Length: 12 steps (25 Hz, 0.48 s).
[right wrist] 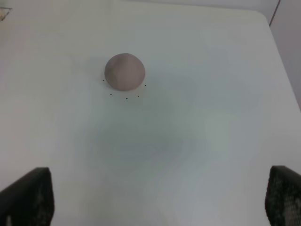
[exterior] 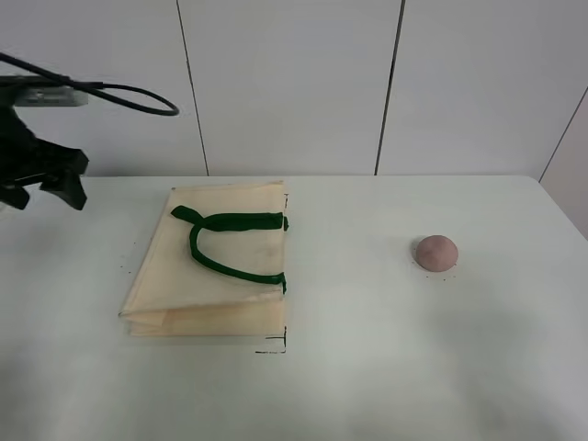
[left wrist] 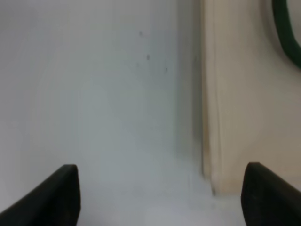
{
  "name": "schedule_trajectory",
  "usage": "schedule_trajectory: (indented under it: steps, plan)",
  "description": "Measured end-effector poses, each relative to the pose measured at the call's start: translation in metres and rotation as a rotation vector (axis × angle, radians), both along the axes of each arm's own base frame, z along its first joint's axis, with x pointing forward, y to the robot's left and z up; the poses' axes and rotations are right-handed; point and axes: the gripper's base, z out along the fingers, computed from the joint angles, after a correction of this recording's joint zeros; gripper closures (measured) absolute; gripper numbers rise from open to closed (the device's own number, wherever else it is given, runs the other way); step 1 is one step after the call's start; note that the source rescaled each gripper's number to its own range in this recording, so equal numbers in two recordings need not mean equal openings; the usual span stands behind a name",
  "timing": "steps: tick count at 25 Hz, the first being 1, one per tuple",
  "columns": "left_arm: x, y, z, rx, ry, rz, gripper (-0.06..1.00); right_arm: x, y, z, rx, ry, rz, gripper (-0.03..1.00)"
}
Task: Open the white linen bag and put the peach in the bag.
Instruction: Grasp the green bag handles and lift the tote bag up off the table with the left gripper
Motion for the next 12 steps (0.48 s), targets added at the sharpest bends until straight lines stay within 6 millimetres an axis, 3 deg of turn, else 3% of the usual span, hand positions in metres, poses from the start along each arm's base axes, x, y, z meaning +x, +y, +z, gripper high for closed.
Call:
schedule_trajectory:
  steps: [5,12]
  plan:
    - [0.058,-0.018,-0.043,-0.046,0.085,0.002,-0.06,0.0,0.0,0.0,0.0,0.0,0.0,-0.03]
    - [0.096,-0.091,-0.077,-0.072,0.127,-0.056,-0.06,0.0,0.0,0.0,0.0,0.0,0.0,-0.03]
